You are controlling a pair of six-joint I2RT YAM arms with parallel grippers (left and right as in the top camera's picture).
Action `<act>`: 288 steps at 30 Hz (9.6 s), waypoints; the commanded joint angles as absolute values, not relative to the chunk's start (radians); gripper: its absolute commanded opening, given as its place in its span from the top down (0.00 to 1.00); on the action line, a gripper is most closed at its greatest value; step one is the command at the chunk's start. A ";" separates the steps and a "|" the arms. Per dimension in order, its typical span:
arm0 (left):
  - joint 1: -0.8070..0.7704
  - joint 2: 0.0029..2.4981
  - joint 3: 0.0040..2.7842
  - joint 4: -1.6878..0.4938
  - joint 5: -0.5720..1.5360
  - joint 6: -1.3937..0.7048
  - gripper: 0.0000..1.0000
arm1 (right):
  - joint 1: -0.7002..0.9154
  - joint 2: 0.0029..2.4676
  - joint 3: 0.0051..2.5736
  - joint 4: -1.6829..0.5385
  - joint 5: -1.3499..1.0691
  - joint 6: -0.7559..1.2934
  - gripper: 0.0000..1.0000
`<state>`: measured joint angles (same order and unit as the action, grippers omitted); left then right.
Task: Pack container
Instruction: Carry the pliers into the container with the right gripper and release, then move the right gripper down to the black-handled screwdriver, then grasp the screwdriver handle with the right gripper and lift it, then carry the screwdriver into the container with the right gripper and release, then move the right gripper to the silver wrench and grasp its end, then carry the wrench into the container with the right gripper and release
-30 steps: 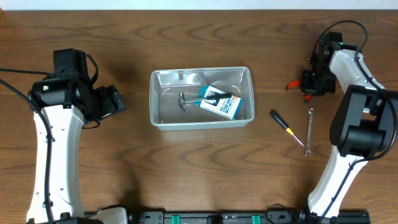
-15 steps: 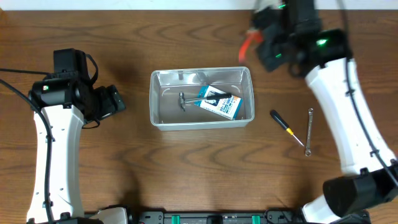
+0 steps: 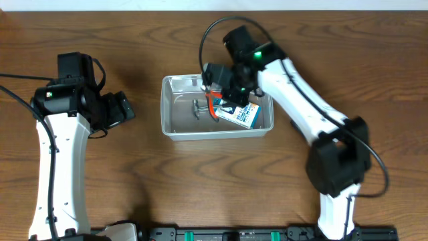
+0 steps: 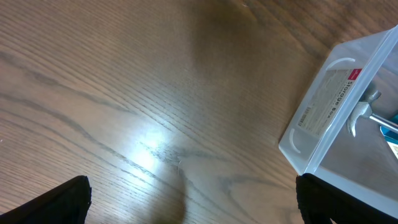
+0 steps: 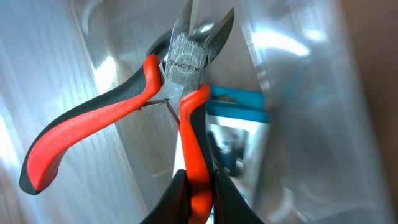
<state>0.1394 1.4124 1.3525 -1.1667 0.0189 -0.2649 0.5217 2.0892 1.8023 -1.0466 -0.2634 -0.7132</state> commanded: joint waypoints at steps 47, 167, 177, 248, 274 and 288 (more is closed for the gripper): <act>0.140 1.402 1.364 -1.174 0.012 -0.220 0.02 | 0.001 1.042 1.137 -1.415 -0.294 -0.167 0.01; 0.139 1.402 1.364 -1.189 0.037 -0.210 0.02 | 0.640 2.020 1.859 -1.063 -0.174 -0.576 0.33; 0.139 1.402 1.364 -1.189 0.037 -0.210 0.02 | 0.330 1.712 1.883 -1.258 0.160 -0.168 0.20; 0.139 1.402 1.364 -1.196 0.037 -0.210 0.02 | -0.212 1.917 1.079 -0.776 0.048 -0.064 0.81; 0.139 1.402 1.364 -1.196 0.037 -0.206 0.02 | 0.278 1.702 1.816 -1.145 -0.195 -0.457 0.99; 0.139 1.402 1.364 -1.196 0.037 -0.199 0.02 | 0.610 2.009 1.810 -1.108 -0.213 -0.698 0.99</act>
